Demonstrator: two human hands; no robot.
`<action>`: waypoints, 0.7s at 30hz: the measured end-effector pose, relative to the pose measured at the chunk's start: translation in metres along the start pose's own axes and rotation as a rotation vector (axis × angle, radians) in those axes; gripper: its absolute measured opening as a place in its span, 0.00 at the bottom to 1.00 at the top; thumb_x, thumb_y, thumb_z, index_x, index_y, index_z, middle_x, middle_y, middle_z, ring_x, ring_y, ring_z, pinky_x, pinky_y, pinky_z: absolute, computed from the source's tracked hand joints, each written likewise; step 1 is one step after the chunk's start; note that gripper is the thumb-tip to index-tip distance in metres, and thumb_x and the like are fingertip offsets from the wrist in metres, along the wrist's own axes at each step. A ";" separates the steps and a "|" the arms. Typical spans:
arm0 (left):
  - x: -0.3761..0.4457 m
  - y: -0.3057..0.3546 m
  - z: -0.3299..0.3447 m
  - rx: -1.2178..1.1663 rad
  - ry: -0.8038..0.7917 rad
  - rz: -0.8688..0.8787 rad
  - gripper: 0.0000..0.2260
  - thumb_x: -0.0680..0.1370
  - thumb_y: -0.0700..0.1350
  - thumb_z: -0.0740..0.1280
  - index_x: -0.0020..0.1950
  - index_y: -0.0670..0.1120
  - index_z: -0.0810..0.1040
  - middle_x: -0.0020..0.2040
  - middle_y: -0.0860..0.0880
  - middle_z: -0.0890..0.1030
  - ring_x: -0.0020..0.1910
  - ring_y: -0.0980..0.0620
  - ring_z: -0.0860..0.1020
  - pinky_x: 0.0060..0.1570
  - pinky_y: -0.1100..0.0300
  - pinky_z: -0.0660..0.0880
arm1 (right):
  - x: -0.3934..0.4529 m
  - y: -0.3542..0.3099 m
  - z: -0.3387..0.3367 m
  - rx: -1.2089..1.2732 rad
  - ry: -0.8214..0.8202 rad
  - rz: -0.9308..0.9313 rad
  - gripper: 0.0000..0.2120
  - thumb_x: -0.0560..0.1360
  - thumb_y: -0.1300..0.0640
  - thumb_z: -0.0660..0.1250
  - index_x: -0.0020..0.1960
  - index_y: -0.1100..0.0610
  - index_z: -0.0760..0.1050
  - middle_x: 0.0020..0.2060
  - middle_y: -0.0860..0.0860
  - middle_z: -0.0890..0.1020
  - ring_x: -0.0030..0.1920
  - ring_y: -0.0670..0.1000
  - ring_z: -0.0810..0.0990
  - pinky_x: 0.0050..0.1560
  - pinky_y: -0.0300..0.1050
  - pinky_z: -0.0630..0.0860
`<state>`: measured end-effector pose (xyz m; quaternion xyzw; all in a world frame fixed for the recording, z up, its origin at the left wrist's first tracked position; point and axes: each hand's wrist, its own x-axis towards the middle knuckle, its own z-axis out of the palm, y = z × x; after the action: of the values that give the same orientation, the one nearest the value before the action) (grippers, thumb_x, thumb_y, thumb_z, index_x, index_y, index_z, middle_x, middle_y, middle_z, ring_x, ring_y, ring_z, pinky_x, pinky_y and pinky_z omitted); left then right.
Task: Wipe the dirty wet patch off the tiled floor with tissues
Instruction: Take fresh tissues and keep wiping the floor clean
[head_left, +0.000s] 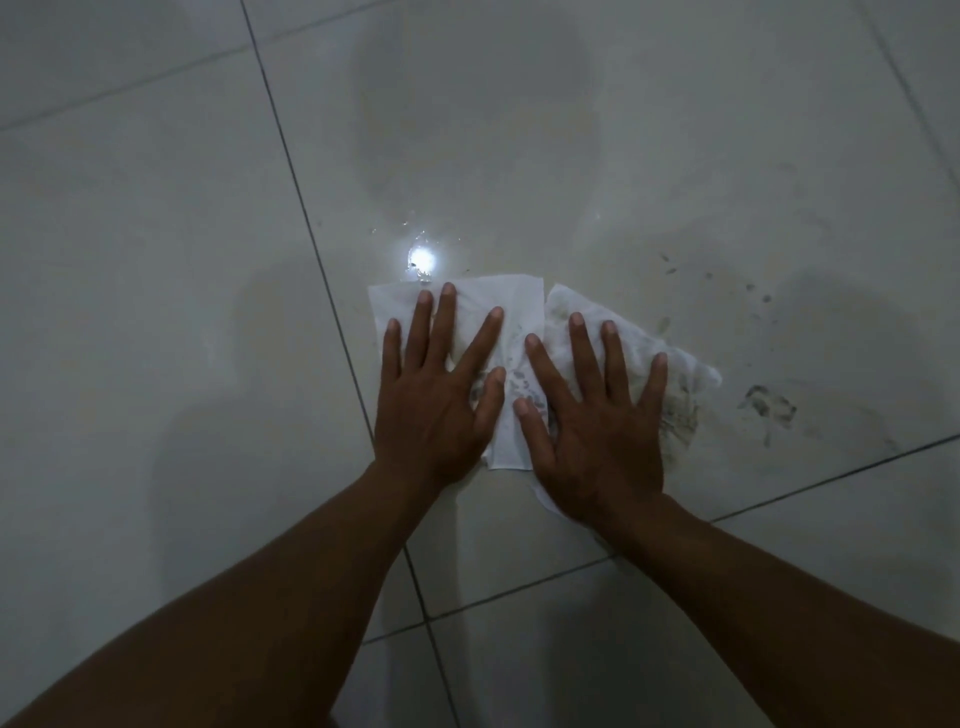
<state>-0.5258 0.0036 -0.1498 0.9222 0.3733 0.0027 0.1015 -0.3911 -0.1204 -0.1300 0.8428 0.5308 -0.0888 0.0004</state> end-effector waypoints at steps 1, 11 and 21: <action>0.000 0.000 0.000 -0.001 -0.001 -0.001 0.27 0.82 0.60 0.50 0.81 0.56 0.50 0.81 0.44 0.45 0.80 0.45 0.42 0.76 0.40 0.46 | 0.000 0.000 -0.001 0.006 0.002 0.001 0.30 0.80 0.37 0.47 0.79 0.44 0.47 0.79 0.54 0.46 0.79 0.57 0.43 0.71 0.71 0.46; 0.007 0.023 -0.005 -0.038 0.018 -0.041 0.25 0.82 0.59 0.48 0.80 0.60 0.51 0.81 0.44 0.46 0.79 0.42 0.42 0.72 0.30 0.43 | -0.001 0.002 0.002 0.014 0.041 -0.008 0.27 0.81 0.41 0.46 0.79 0.45 0.49 0.79 0.53 0.49 0.79 0.56 0.45 0.72 0.70 0.47; 0.008 0.012 -0.010 -0.114 0.084 -0.081 0.28 0.81 0.62 0.49 0.80 0.53 0.56 0.81 0.44 0.51 0.80 0.45 0.49 0.76 0.40 0.50 | -0.012 0.019 0.007 0.241 0.188 0.139 0.27 0.81 0.46 0.51 0.77 0.55 0.59 0.78 0.57 0.56 0.78 0.56 0.51 0.76 0.61 0.51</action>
<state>-0.5128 0.0026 -0.1383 0.8980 0.4136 0.0585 0.1382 -0.3806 -0.1399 -0.1371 0.8760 0.4545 -0.0725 -0.1444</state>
